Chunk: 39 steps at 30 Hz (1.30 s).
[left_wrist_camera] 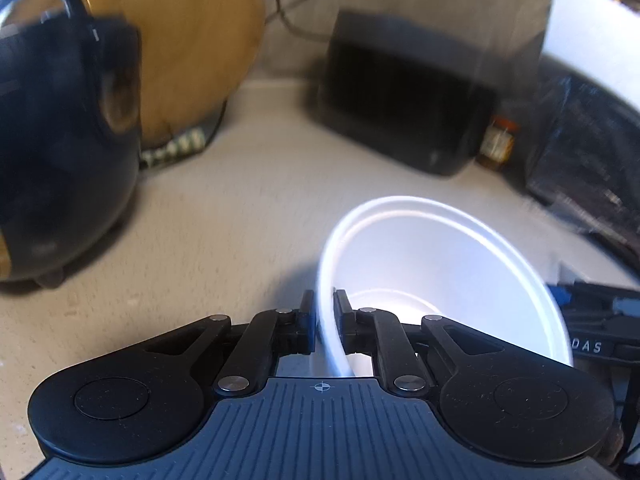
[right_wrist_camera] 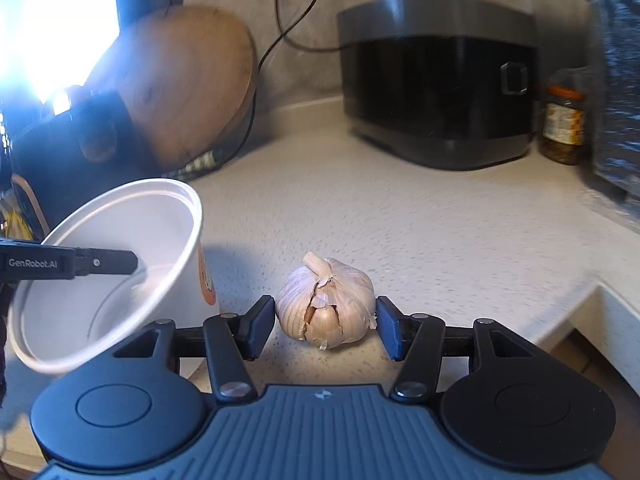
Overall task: Collect trash
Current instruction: 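Carry the bowl and garlic bulb down over the trash bin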
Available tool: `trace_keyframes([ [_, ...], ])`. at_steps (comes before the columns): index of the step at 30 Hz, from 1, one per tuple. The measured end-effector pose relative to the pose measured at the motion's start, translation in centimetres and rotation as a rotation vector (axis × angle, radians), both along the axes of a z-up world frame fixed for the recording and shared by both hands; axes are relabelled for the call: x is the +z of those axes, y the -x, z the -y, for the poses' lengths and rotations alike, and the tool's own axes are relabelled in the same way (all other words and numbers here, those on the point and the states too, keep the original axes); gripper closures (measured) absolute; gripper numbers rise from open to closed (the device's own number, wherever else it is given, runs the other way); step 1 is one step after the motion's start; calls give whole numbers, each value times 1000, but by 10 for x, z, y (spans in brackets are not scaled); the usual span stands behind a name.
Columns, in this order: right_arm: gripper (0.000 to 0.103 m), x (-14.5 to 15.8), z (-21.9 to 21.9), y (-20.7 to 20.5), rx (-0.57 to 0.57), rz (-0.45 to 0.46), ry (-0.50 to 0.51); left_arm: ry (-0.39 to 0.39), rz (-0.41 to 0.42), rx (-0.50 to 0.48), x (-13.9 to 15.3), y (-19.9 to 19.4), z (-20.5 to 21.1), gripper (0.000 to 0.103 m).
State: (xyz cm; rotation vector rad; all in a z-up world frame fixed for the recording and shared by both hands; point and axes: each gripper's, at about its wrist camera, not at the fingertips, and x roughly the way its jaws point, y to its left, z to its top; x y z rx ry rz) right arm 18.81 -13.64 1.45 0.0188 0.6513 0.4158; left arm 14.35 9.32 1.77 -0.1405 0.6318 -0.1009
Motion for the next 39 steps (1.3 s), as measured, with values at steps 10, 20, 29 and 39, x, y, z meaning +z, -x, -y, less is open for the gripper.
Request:
trace_keyframes([
  [10, 48, 29, 67, 87, -168, 168, -111, 106, 212, -91, 18, 70, 51, 91],
  [20, 48, -57, 176, 159, -462, 22, -8, 274, 101, -302, -87, 77, 147, 90],
  [29, 48, -175, 250, 184, -608, -247, 30, 157, -224, -350, -241, 36, 221, 90],
  [39, 48, -216, 281, 185, -678, -323, 41, 21, -423, -324, -351, -17, 269, 90],
])
